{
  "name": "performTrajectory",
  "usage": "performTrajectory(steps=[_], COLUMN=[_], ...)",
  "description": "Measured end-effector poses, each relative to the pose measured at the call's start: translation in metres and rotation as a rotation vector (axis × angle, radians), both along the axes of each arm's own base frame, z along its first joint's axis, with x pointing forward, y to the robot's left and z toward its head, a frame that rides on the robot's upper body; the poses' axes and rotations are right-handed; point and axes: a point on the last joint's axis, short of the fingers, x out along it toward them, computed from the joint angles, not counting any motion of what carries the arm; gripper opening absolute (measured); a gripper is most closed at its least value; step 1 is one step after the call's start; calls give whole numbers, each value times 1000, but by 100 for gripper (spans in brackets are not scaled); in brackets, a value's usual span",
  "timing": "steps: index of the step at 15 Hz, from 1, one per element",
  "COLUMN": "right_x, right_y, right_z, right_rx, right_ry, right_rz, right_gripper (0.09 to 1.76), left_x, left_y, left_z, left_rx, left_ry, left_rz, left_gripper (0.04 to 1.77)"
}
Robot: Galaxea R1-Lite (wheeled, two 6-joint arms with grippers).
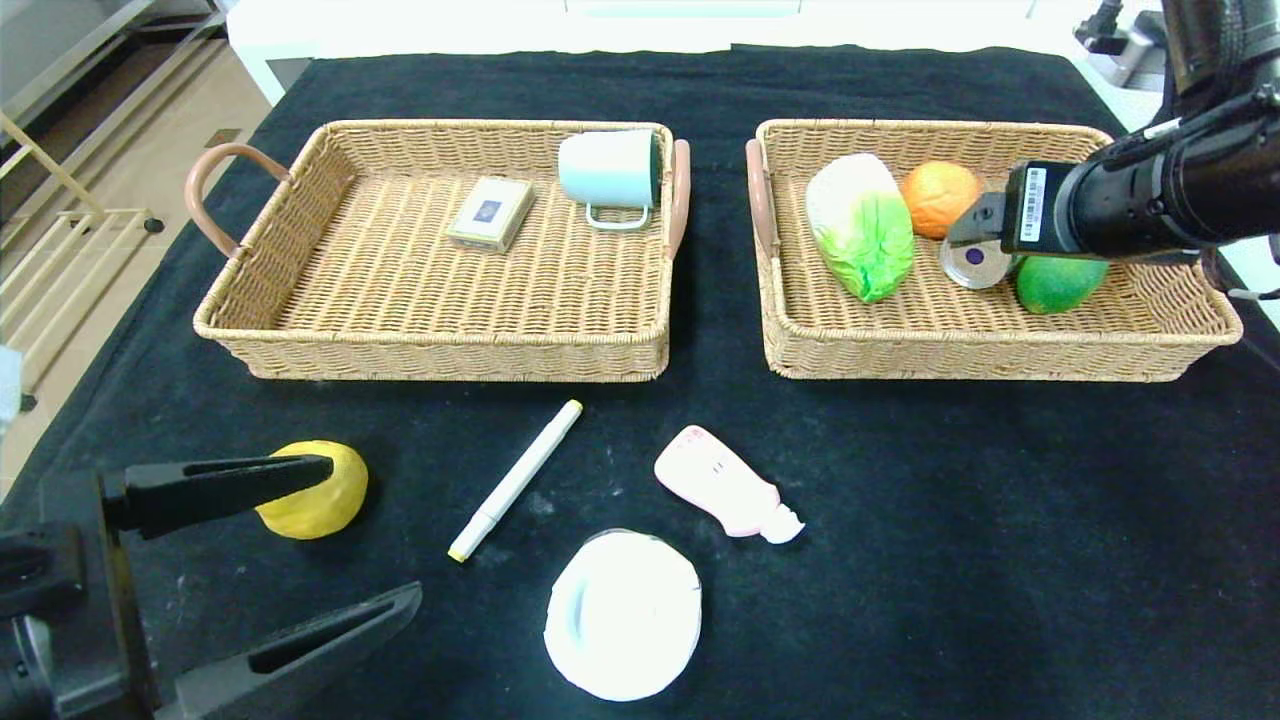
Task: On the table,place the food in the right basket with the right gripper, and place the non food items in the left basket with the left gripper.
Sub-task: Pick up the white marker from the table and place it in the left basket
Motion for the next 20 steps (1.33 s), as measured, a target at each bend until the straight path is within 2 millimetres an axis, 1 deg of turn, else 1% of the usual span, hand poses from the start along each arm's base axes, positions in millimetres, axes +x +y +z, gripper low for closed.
performTrajectory(steps=[2, 5, 7, 10, 13, 15, 17, 20], right_x=[-13, -34, -49, -73, -100, -115, -125, -128], right_y=[-1, -4, -4, -2, -2, -4, -7, -10], right_z=[-6, -18, -34, -59, -87, -102, -114, -125], right_rx=[-4, 20, 5, -8, -61, -69, -76, -72], right_ry=[21, 24, -8, -103, -137, -166, -206, -286], right_rz=[32, 181, 317, 525, 691, 807, 858, 858], right_gripper=[166, 167, 168, 169, 170, 170, 170, 170], left_x=[0, 1, 1, 1, 1, 2, 1, 0], left_y=[0, 0, 0, 1, 1, 1, 2, 4], left_z=[0, 0, 0, 2, 2, 2, 6, 15], left_rx=[1, 20, 23, 23, 21, 35, 26, 35], left_ry=[2, -8, -13, -21, -18, -20, -36, -44], left_rz=[0, 17, 25, 46, 56, 87, 102, 165], left_gripper=[172, 172, 172, 172, 172, 172, 172, 172])
